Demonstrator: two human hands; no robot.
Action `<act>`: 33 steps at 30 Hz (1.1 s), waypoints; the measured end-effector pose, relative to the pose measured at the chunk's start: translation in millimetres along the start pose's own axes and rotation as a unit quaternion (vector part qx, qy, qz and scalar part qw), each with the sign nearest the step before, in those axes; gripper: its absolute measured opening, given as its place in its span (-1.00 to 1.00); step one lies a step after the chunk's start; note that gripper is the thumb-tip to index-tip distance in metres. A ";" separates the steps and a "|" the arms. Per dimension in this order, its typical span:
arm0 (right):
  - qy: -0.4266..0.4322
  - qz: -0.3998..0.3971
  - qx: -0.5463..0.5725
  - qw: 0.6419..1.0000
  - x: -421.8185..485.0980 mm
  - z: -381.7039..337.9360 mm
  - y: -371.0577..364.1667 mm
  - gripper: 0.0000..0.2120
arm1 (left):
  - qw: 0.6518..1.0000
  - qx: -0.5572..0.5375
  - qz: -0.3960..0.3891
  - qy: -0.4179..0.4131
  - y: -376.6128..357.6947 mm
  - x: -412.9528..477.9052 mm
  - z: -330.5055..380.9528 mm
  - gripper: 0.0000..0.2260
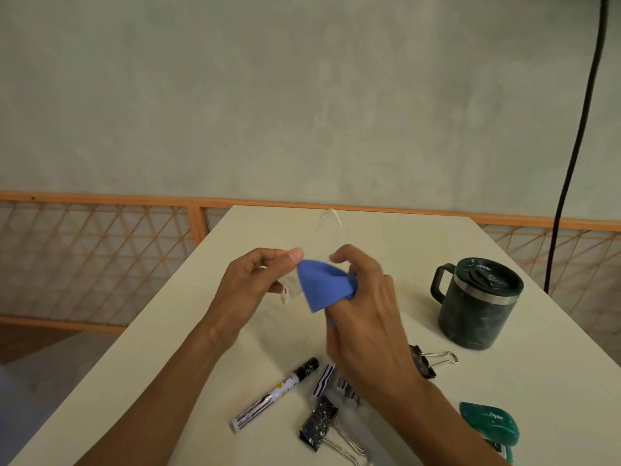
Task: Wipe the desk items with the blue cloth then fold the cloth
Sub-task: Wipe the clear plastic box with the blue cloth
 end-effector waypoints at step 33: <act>-0.014 0.041 0.066 0.997 0.0 7.1 9.9 -0.53 | 0.954 -0.259 -0.051 0.140 -39.2 -10.7 -10.8 -0.28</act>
Point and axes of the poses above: each hand's wrist, its own x-axis towards the middle knuckle, its own y-axis out of the back of the hand, z = x × y, the point moved 9 cm from there along x, towards the middle knuckle, and after that the axes turned 15 degrees about x, right-handed, at the moved point
